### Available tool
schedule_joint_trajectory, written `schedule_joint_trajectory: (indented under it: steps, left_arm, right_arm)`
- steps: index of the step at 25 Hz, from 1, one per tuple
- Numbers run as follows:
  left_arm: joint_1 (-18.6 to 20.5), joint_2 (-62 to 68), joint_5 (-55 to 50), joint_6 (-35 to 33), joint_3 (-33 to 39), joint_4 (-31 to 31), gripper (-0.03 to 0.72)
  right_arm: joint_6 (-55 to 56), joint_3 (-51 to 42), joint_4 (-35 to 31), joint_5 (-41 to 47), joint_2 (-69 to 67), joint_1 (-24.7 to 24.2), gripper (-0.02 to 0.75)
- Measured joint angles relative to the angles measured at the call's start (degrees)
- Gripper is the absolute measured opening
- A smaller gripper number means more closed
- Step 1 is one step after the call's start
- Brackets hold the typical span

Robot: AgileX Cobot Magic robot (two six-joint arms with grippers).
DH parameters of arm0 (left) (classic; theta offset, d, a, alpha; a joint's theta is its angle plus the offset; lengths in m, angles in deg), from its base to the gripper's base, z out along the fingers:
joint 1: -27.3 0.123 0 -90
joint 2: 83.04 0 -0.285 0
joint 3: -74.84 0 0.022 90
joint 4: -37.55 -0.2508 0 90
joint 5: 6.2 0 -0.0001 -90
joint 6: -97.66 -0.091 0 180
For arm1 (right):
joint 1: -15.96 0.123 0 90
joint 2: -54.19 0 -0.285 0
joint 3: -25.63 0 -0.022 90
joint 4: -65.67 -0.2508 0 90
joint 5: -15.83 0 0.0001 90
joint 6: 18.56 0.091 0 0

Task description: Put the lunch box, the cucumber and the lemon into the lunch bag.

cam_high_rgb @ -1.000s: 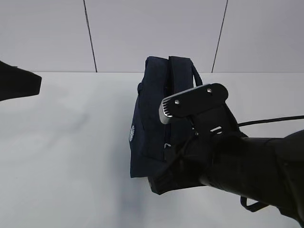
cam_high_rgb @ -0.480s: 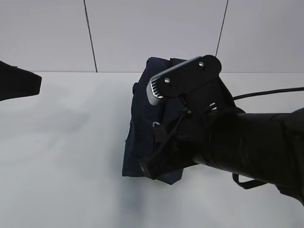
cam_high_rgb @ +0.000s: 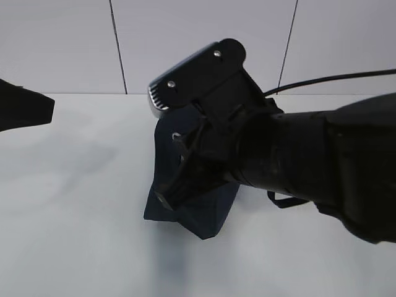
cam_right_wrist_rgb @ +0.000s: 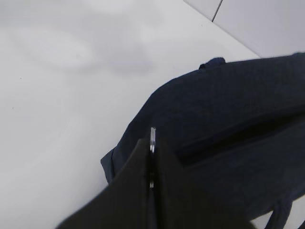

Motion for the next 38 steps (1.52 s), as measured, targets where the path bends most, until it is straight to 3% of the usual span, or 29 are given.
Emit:
schedule_joint_trajectory:
  steps: [18, 32, 38]
  left_arm:
    - [0.0, 0.0, 0.0, 0.0, 0.0, 0.2, 0.441]
    - [0.0, 0.0, 0.1, 0.0, 0.1, 0.4, 0.441]
    - [0.0, 0.0, 1.1, 0.0, 0.1, 0.6, 0.441]
  right_arm:
    - [-15.7, 12.0, -0.1, -0.2, -7.6, -0.3, 0.02]
    - [-8.9, 14.2, 3.6, -1.2, -8.4, -5.2, 0.02]
    - [-8.4, 14.6, 3.3, 4.2, -8.8, -8.4, 0.02]
